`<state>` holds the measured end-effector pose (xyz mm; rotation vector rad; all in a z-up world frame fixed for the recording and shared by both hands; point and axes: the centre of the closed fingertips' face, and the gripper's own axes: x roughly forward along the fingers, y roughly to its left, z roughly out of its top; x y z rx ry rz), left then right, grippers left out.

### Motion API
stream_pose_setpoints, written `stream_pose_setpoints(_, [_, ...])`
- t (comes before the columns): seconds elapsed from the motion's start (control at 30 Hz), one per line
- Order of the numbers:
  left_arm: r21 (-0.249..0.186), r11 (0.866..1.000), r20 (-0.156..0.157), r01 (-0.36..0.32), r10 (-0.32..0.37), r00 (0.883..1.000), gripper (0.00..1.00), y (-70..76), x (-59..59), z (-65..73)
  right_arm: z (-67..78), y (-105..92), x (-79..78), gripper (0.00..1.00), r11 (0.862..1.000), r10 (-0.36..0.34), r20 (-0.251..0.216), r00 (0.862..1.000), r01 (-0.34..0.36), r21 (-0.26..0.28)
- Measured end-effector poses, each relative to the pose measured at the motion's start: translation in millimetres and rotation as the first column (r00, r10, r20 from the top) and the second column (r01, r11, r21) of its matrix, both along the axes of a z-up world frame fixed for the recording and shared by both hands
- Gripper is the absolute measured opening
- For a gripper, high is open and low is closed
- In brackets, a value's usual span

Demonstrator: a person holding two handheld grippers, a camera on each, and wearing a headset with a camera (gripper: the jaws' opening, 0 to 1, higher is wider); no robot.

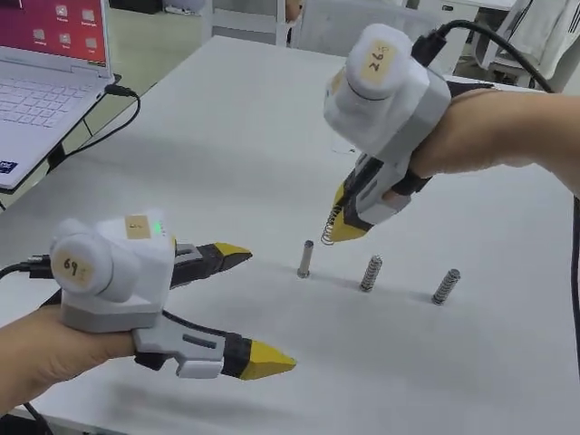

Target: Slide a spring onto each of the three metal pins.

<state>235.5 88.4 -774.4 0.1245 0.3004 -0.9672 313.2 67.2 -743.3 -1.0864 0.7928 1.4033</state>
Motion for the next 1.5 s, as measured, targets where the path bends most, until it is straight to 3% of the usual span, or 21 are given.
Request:
stream_pose_setpoints(0.27, [0.001, 1.0, -0.007, -0.008, 0.008, 1.0, 0.81, 2.4, -2.5, -2.7, -4.7, 5.2, 10.7, 0.08, 1.0, -0.013, -0.002, 1.0, 0.013, -0.013])
stream_pose_setpoints(0.7, [-0.002, 1.0, -0.014, -0.013, 0.013, 1.0, 0.81, 5.5, -1.8, -6.0, -23.9, 15.5, 19.0, 0.08, 0.999, -0.013, -0.017, 1.0, 0.013, -0.033])
stream_pose_setpoints(1.5, [-0.006, 1.0, -0.03, -0.024, 0.024, 0.999, 0.78, 14.9, -4.6, -12.0, -49.0, 19.4, 22.7, 0.09, 0.998, -0.017, -0.044, 0.999, 0.014, -0.06])
